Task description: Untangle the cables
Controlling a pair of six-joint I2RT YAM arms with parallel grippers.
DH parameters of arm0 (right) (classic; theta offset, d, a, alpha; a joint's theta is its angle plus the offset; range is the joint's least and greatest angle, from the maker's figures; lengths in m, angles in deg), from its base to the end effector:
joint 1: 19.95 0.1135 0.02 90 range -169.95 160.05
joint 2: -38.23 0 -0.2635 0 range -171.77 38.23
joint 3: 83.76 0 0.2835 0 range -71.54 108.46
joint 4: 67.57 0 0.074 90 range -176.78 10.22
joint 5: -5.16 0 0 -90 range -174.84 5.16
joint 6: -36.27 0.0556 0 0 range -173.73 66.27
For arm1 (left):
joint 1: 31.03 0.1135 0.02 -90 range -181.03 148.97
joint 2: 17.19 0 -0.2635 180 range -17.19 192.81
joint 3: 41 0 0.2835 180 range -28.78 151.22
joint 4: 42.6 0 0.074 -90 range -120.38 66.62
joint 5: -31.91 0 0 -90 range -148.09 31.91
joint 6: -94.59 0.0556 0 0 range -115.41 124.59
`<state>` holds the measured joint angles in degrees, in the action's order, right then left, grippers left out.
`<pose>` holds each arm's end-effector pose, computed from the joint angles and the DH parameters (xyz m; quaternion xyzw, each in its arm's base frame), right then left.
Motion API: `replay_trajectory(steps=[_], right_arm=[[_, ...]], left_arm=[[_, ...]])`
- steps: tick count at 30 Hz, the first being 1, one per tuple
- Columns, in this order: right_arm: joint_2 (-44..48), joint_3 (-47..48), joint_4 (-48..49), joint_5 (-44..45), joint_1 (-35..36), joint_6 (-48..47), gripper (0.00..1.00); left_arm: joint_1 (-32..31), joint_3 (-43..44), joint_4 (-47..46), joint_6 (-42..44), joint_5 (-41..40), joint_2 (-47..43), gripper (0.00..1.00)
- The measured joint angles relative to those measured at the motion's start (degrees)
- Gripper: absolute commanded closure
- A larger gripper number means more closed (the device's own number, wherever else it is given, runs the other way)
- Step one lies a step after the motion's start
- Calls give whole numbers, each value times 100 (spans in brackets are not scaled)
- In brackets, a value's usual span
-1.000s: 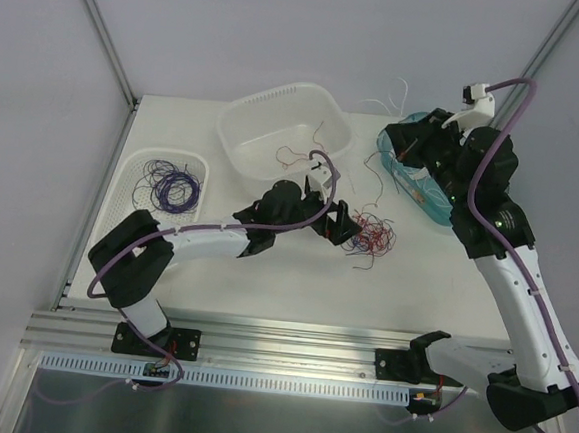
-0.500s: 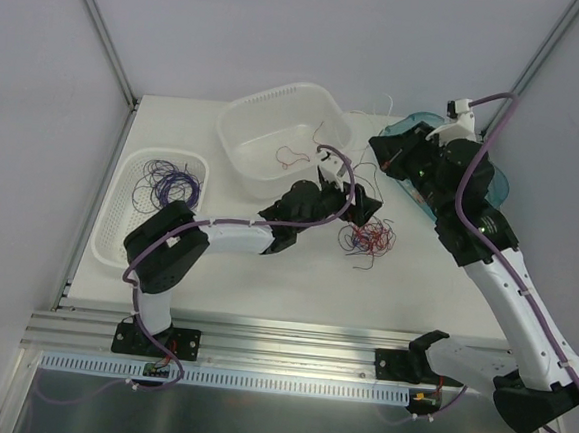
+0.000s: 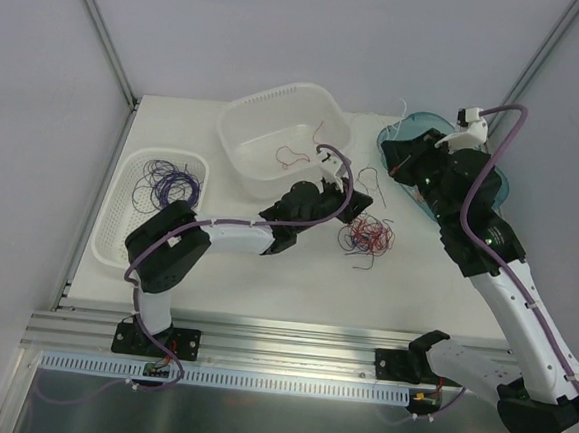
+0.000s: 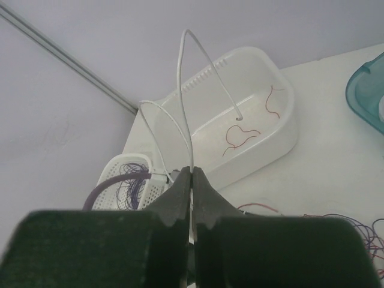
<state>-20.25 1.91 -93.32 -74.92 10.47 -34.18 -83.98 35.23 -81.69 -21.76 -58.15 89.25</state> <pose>0.2318 0.1250 0.4709 -0.0043 0.6983 0.2466 0.6720 0.2818 -0.3732 0.2436 0.1492 0.6329 -0.4845 0.5852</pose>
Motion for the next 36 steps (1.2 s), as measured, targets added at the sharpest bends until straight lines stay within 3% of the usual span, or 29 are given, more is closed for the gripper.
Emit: replay_trajectory(steps=[11, 23, 28, 36], right_arm=[[-11, 549, -221, 529, -660, -918, 99], [-415, 1200, -308, 369, -1965, -1521, 99], [-719, 1547, -538, 127, -2518, -1617, 99], [-890, 1661, -1045, -444, -3250, -1545, 99]], left_arm=[[0, -1180, 1432, 310, 693, -1045, 100], [144, -1856, 3630, 612, 570, -1764, 100], [520, -1941, 4297, 474, 452, -1923, 100], [1860, -2188, 4625, -313, 1027, -2264, 100]])
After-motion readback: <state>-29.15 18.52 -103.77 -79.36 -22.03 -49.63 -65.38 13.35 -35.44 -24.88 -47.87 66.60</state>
